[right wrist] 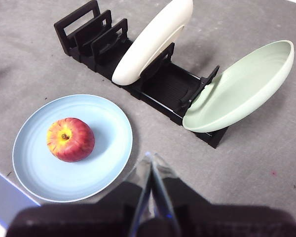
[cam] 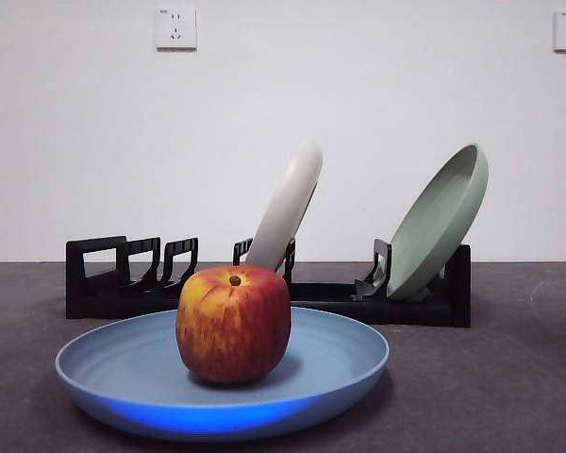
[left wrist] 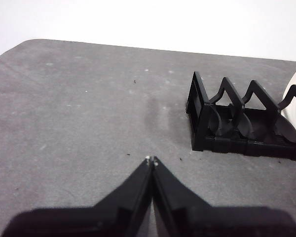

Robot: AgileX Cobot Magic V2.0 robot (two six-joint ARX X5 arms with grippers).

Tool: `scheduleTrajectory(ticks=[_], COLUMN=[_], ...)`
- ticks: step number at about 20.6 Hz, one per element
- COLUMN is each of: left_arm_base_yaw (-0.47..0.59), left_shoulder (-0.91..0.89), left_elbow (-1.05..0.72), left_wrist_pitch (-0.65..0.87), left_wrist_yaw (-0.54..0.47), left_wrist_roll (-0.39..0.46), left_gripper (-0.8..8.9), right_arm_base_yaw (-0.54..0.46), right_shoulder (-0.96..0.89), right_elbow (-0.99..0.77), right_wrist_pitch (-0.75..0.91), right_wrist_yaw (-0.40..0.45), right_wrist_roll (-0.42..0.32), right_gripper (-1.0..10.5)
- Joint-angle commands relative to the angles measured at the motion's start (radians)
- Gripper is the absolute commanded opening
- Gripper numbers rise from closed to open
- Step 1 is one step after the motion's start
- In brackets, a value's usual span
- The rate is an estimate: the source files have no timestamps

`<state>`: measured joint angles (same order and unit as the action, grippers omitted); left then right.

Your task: Take the blue plate from the plate rack,put the plate on the table,take the apple from the table,put the apple in the plate

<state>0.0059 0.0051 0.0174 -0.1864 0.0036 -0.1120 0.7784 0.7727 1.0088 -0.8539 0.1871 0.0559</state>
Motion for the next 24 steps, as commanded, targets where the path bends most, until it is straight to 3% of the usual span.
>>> scheduleTrajectory(ticks=[1,5,8,10,13,15,17,19,24], left_arm_base_yaw=[0.002,0.002,0.002,0.002,0.002,0.002,0.002,0.002,0.002], left_shoulder=[-0.001,-0.001,-0.001,-0.001,-0.001,-0.001,-0.001,-0.001,-0.001], left_elbow=[-0.014,-0.014,-0.014,-0.014,-0.014,-0.014,-0.014,-0.014,-0.014], left_wrist_pitch=[0.005,0.005,0.005,0.005,0.005,0.005,0.005,0.005,0.005], left_wrist_yaw=[-0.001,-0.001,-0.001,-0.001,-0.001,-0.001,-0.001,-0.001,-0.001], left_wrist_roll=[0.010,0.010,0.010,0.010,0.010,0.010,0.010,0.010,0.010], left_gripper=[-0.03,-0.03,-0.03,-0.03,-0.03,-0.03,-0.03,-0.03,-0.03], right_arm_base_yaw=[0.001,0.000,-0.041,-0.180,-0.485,-0.666,-0.773,-0.826,-0.836], right_shoulder=[-0.002,-0.015,-0.036,-0.087,-0.190,-0.278,-0.360,-0.434,-0.534], right_elbow=[-0.003,-0.002,-0.002,-0.011,-0.084,-0.180,-0.306,-0.447,-0.667], right_wrist_pitch=[0.007,-0.012,0.000,0.034,0.147,0.275,0.428,0.560,0.677], right_wrist_yaw=[0.003,0.051,0.135,0.053,-0.191,-0.213,-0.214,-0.214,-0.215], right_wrist_roll=[0.010,-0.060,-0.063,-0.095,-0.124,-0.164,-0.180,-0.176,-0.140], right_gripper=[0.0,0.0,0.0,0.0,0.0,0.0,0.0,0.0,0.0])
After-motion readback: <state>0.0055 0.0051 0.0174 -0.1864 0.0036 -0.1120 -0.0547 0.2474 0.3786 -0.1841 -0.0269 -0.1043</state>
